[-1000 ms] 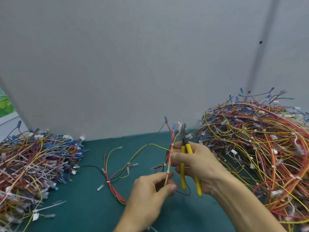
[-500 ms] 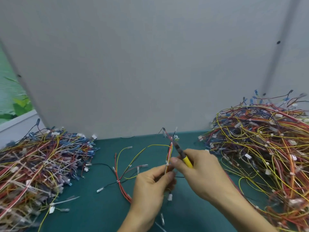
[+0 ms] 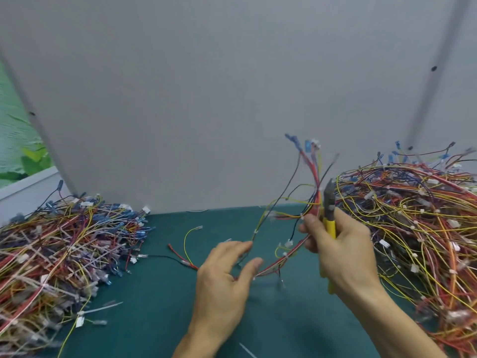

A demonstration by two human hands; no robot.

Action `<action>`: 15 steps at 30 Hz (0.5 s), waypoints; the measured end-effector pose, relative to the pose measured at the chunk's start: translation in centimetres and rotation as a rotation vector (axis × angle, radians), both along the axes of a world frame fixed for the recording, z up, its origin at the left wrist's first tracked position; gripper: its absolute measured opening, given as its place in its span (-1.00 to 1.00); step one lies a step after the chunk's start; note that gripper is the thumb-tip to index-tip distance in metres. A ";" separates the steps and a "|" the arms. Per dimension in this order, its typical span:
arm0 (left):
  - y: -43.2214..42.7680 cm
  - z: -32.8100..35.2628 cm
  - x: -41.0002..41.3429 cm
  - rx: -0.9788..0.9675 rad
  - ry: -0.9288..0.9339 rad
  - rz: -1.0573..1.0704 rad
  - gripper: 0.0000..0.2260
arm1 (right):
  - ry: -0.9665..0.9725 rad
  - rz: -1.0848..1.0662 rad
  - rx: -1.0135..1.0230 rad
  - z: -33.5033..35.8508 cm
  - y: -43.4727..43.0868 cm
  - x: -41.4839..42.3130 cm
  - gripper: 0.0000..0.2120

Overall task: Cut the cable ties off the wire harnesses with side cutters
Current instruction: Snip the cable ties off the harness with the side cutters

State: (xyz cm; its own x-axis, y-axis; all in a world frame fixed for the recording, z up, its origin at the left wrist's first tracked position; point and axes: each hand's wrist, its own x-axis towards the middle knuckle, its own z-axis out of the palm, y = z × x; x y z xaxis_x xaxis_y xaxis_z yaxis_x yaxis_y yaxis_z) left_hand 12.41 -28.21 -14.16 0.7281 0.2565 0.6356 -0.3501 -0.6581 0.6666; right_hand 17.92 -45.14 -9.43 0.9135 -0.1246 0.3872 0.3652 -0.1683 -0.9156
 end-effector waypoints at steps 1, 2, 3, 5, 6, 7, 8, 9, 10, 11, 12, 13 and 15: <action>0.5 0.0 0.1 -0.022 0.006 0.015 -0.81 | -0.013 -0.006 0.039 0.2 -0.3 0.1 -0.87; 1.0 -0.1 0.2 -0.037 0.011 0.031 -0.81 | -0.030 -0.016 0.063 0.4 -0.6 0.1 -0.88; 1.5 -0.2 0.3 -0.039 0.016 0.051 -0.81 | -0.049 -0.030 0.081 0.7 -0.8 0.1 -0.88; 2.3 -0.8 0.5 -0.007 0.057 0.099 -0.81 | -0.082 -0.061 0.113 1.4 -1.3 0.4 -0.88; 2.6 -1.2 0.6 0.014 0.096 0.119 -0.81 | -0.095 -0.068 0.123 2.0 -1.5 0.5 -0.87; 3.0 -1.7 0.6 0.033 0.142 0.130 -0.80 | -0.108 -0.073 0.118 2.6 -1.7 0.7 -0.86; 3.3 -2.2 0.6 0.052 0.189 0.131 -0.79 | -0.118 -0.080 0.099 3.4 -1.8 0.9 -0.85; 3.5 -2.6 0.6 0.075 0.229 0.127 -0.76 | -0.126 -0.087 0.075 4.1 -2.0 1.1 -0.85; 3.7 -3.0 0.6 0.106 0.264 0.120 -0.74 | -0.135 -0.085 0.068 4.8 -2.0 1.2 -0.85; 3.9 -3.3 0.6 0.144 0.291 0.112 -0.71 | -0.146 -0.091 0.048 5.5 -2.2 1.3 -0.85; 4.1 -3.6 0.6 0.185 0.320 0.109 -0.69 | -0.163 -0.109 0.013 6.0 -2.4 1.4 -0.85; 4.2 -4.0 0.7 0.232 0.357 0.113 -0.67 | -0.188 -0.128 -0.034 6.7 -2.6 1.3 -0.85; 4.5 -4.6 0.7 0.343 0.454 0.140 -0.64 | -0.238 -0.163 -0.084 8.0 -3.1 1.0 -0.84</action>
